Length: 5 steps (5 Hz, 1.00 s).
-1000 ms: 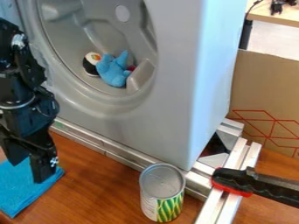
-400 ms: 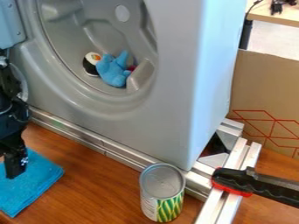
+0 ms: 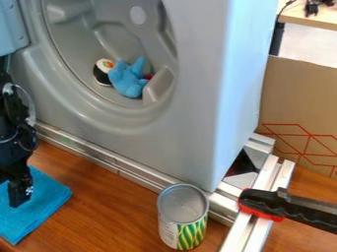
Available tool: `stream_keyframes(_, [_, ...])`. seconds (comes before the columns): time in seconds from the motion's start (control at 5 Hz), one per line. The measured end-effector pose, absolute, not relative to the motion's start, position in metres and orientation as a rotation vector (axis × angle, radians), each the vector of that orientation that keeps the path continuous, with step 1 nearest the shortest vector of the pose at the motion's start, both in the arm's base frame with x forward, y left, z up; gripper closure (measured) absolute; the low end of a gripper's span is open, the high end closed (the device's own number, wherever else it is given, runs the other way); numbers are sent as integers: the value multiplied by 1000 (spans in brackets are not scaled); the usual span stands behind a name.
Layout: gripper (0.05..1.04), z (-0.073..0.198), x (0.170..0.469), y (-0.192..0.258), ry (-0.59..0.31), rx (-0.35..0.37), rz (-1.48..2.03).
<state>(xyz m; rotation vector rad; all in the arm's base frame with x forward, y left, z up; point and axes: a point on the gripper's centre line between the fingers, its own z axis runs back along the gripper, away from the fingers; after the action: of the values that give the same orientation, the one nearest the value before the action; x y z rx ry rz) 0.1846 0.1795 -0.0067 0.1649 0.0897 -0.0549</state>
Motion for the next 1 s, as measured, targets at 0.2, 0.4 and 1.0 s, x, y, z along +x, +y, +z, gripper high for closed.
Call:
stream_keyframes(0.2, [83,-14,186,177,21,161,-19])
stream_keyframes(0.4, [83,-19,185,177,21,148,-15])
stream_keyframes(1.0, [83,-31,182,91,37,50,-91])
